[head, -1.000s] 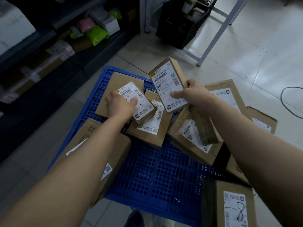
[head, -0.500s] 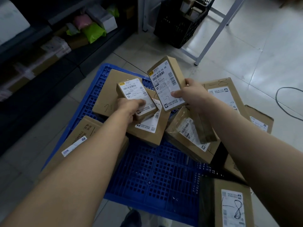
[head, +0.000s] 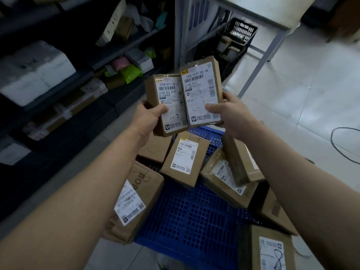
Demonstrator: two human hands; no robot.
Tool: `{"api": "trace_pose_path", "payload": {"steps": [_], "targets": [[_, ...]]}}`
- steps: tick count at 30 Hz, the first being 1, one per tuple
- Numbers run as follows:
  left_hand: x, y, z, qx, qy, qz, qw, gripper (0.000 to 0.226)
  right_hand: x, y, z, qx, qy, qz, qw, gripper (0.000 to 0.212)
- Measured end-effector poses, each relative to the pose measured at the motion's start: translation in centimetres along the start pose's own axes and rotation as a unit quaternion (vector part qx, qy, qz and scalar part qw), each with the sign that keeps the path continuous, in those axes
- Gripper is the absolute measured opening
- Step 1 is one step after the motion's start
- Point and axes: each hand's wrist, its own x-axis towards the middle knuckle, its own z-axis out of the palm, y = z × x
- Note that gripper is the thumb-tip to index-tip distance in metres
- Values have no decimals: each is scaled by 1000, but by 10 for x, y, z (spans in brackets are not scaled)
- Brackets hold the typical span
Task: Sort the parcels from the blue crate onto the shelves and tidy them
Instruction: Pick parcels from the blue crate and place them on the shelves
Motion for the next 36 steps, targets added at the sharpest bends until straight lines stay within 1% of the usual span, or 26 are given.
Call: {"api": "trace_pose_path", "payload": {"steps": [2,4,8,11,16,19,23,26,30,33,36], "targets": [[-21,27,-8,7,5,39,999,48,-17,-23,-3,17,-4,-23,1000,49],[-47,54,-16,10,7,74,997,50,-36,-48,-6,32,-15,-46,998,49],[-106,103,-33,17,20,140,990,45,-81,-94,-12,70,-49,-95,992,43],[-158,133,-48,10,43,179,983,46,-117,-120,-12,98,-96,-126,983,45],[-245,161,-67,14,94,229,969,42,-174,-148,-14,91,-145,-174,970,48],[-301,165,-74,1,120,248,961,44,-208,-159,-11,98,-174,-191,961,54],[-372,161,-90,-1,168,276,946,45,-251,-164,3,108,-243,-207,942,50],[-422,151,-107,-6,214,292,932,42,-282,-166,25,108,-294,-210,926,45],[-483,134,-136,-22,282,301,910,43,-323,-167,64,97,-377,-213,896,48],[-528,119,-160,-42,320,307,895,53,-358,-168,98,97,-437,-205,871,42],[-573,104,-182,-49,361,311,878,67,-395,-165,131,92,-486,-194,847,51]]}}
